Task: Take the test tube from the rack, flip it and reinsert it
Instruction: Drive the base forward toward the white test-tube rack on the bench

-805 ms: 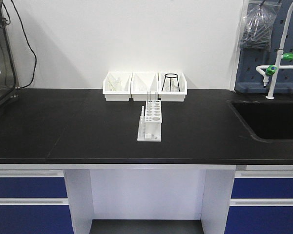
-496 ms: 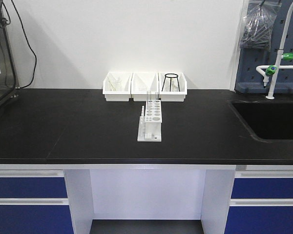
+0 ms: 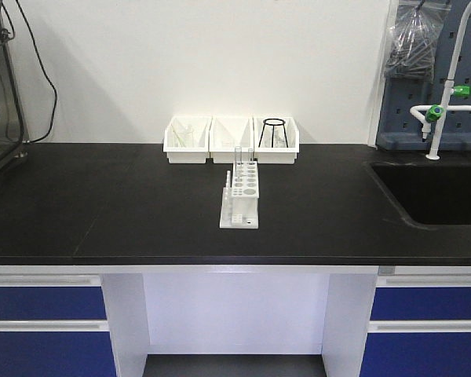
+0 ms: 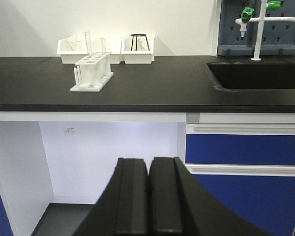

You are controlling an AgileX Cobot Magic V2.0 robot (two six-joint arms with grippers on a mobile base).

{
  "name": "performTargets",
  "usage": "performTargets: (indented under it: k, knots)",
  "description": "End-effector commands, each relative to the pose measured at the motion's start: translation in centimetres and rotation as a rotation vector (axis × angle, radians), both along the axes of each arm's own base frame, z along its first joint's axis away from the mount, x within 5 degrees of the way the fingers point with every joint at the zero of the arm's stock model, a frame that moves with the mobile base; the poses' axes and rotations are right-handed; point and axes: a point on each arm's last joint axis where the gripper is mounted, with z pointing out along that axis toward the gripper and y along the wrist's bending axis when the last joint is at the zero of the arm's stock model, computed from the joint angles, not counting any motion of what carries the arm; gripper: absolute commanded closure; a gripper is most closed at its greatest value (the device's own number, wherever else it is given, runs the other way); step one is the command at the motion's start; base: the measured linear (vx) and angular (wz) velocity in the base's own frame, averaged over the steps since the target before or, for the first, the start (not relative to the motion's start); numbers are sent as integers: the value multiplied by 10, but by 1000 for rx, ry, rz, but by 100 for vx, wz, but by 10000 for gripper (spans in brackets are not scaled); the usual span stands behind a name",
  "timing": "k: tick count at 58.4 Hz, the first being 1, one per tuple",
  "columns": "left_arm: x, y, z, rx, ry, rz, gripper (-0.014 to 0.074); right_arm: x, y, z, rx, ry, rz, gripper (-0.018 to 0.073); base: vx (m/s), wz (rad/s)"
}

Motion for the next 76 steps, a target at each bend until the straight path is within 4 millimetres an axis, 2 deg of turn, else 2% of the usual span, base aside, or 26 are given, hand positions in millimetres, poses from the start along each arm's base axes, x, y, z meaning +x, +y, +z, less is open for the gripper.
performTargets:
  k: [1,35,76]
  knots:
    - [0,-1,9,-22,-87,-13,602,-1,1,7,-3,-92,13,570,3,0]
    - [0,-1,9,-22,-87,-13,602,-1,1,7,-3,-92,13,570,16,4]
    - [0,-1,9,-22,-87,-13,602,-1,1,7,-3,-92,13,570,38,-3]
